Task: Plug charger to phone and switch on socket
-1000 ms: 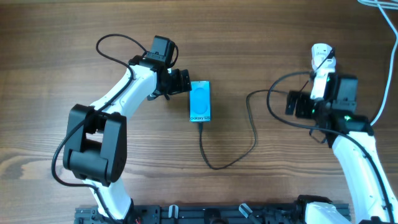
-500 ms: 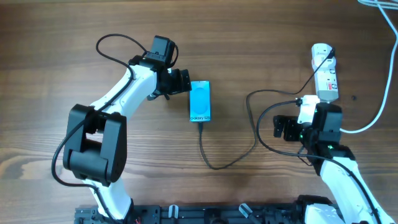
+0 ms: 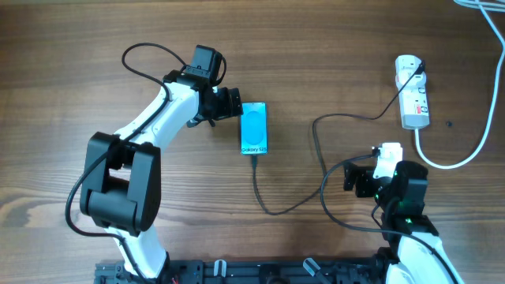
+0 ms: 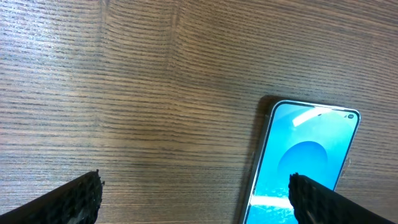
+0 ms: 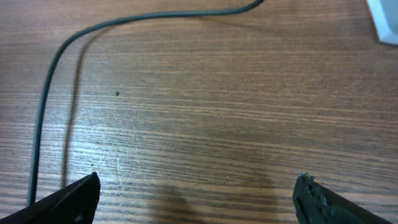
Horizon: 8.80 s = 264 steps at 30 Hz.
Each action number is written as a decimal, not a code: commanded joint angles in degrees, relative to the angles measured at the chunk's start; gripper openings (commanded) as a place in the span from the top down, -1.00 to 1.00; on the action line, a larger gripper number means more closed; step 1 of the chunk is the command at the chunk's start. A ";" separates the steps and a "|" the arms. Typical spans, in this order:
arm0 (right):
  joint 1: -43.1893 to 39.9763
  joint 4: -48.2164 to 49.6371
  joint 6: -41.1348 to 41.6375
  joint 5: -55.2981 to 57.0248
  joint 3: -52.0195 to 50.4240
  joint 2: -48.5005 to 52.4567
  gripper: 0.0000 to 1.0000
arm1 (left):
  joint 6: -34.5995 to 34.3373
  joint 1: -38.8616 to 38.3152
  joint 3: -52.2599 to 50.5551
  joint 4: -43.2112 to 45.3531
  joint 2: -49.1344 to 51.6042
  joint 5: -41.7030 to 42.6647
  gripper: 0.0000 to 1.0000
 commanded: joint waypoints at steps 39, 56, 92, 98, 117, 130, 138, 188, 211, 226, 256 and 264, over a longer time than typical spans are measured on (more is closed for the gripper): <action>0.24 -7.54 -0.39 -0.98 -5.05 -55.67 -0.99 | 0.66 0.04 -0.26 0.02 -1.22 -0.76 -1.00; 1.38 -8.17 0.94 7.08 -5.05 -55.69 -1.00 | 0.66 0.04 -0.26 0.02 -1.22 -0.76 -1.00; 1.36 -8.20 0.92 7.08 -5.05 -55.65 -0.99 | 0.68 -0.96 -0.26 2.14 -7.65 -2.05 -1.00; 1.36 -8.20 0.94 7.08 -5.05 -55.65 -0.99 | 3.91 -0.90 -1.25 3.30 -15.54 -6.34 -1.00; 1.36 -8.20 0.94 7.10 -5.05 -55.65 -0.99 | 9.46 15.61 -45.77 24.15 -50.07 3.17 -1.00; 1.36 -8.20 0.94 7.08 -5.05 -55.65 -1.00 | 9.40 15.74 -67.63 50.56 -59.82 5.99 -1.00; 1.36 -8.20 0.92 7.08 -5.05 -55.65 -0.99 | 9.44 18.01 -72.17 54.88 -60.83 9.42 -1.00; 1.36 -8.20 0.92 7.08 -5.05 -55.58 -1.00 | 18.67 16.06 -76.02 35.15 -110.79 -6.97 -1.00; 1.36 -8.20 0.94 7.08 -5.05 -55.58 -0.99 | 18.64 16.06 -76.02 35.23 -110.79 -5.90 -1.00; 1.36 -8.20 0.94 7.08 -5.05 -55.58 -1.00 | 18.64 16.06 -76.02 35.23 -110.79 -5.90 -1.00; 1.36 -8.20 0.92 7.08 -5.05 -55.58 -0.99 | 18.64 16.06 -76.02 35.23 -110.79 -5.90 -1.00; 1.36 -8.20 0.94 7.10 -5.05 -55.58 -0.99 | 18.64 16.06 -76.02 35.23 -110.79 -5.90 -1.00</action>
